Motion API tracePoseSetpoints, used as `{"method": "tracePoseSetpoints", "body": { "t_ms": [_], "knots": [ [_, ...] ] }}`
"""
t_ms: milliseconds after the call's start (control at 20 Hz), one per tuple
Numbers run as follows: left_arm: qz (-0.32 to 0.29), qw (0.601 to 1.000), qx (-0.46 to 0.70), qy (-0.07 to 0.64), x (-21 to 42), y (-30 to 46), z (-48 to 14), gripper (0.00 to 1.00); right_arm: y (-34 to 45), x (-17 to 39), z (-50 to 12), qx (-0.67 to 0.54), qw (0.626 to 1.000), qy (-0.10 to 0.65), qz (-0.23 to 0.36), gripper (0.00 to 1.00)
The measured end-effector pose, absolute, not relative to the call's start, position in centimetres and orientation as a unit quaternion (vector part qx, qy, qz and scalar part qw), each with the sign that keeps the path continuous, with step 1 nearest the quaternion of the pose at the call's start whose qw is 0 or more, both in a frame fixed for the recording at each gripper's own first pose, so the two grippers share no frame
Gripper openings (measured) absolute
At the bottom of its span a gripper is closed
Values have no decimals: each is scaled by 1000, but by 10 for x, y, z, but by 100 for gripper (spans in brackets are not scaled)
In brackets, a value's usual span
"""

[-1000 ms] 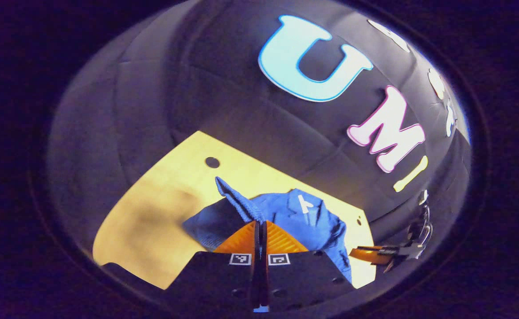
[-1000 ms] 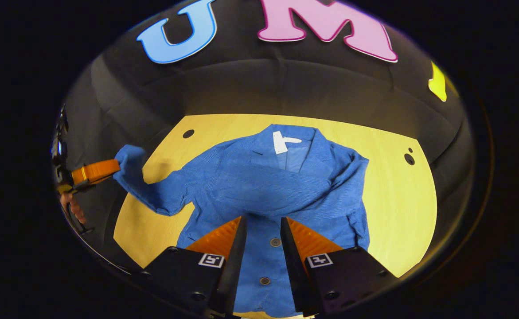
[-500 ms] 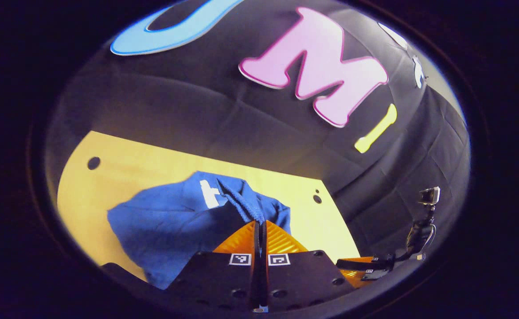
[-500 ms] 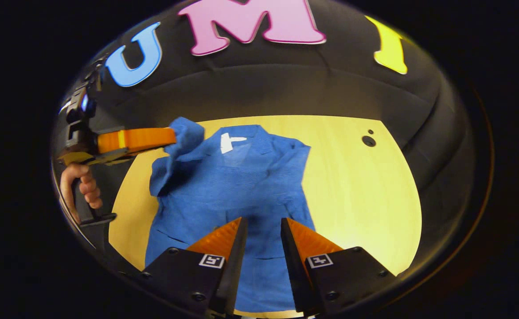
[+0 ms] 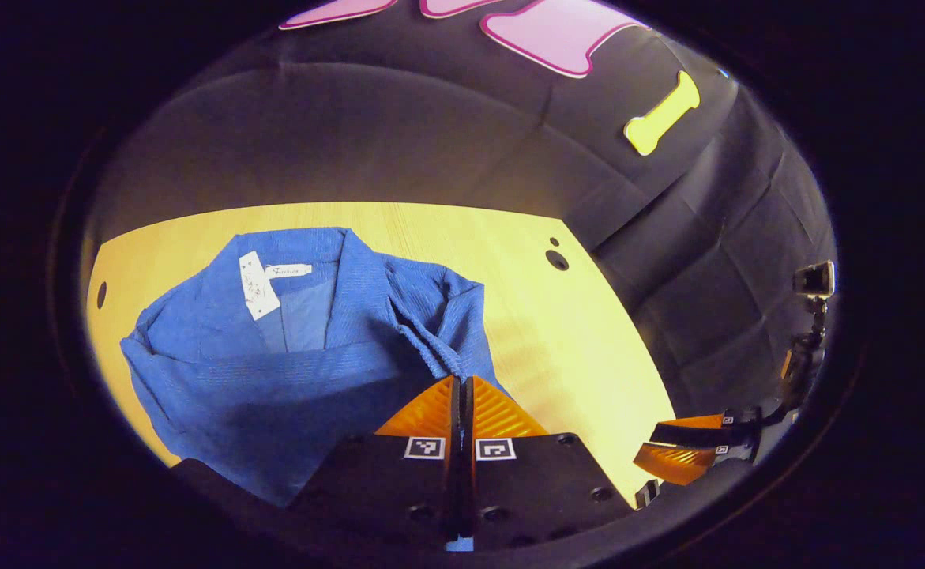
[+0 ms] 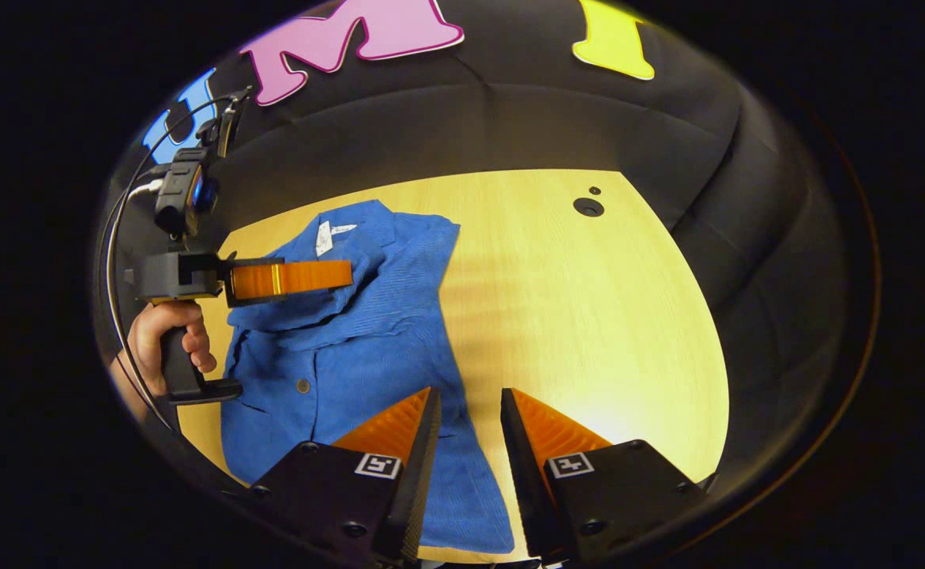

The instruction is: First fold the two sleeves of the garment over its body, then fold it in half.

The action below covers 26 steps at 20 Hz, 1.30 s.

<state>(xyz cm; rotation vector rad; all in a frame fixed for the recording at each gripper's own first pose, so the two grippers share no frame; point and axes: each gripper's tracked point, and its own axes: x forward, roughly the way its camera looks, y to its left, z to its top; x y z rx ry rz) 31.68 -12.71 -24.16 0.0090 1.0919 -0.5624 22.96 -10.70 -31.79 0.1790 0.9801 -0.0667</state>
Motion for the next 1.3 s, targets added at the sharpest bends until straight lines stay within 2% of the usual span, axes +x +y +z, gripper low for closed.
{"method": "tracePoseSetpoints", "body": {
  "t_ms": [100,200,250,300,400,600,850,900,950,1050,1150,1200,1300],
  "knots": [
    [-260,797,-6,545,301,-125,-251,2,-108,229,-322,88,876,473,-28,52],
    [-255,796,-30,547,292,-129,-250,55,-102,229,-325,96,874,477,-19,52],
    [-245,804,-31,541,291,-126,-248,74,-98,227,-327,101,872,478,-14,52],
    [-228,814,-24,533,289,-116,-241,78,-95,224,-328,101,872,479,-11,53],
    [-167,833,-1,528,280,-86,-223,84,-91,217,-330,90,870,485,-3,53],
    [-78,848,12,524,222,-24,-199,85,-78,185,-335,85,858,507,20,58],
    [40,773,12,633,127,48,-273,85,-73,120,-356,60,836,544,30,67],
    [49,763,3,645,118,49,-285,85,-69,106,-364,57,828,556,33,60],
    [56,755,-2,653,112,48,-288,85,-68,95,-371,52,821,568,34,75],
    [70,744,13,665,98,48,-297,85,-66,78,-379,53,814,577,31,76],
    [76,735,36,673,90,50,-304,85,-59,63,-385,62,808,585,30,86],
    [76,732,42,675,89,51,-305,82,-59,59,-387,64,807,587,26,91],
    [69,729,50,679,84,52,-314,85,-61,50,-392,65,804,591,20,91]
  ]
}}
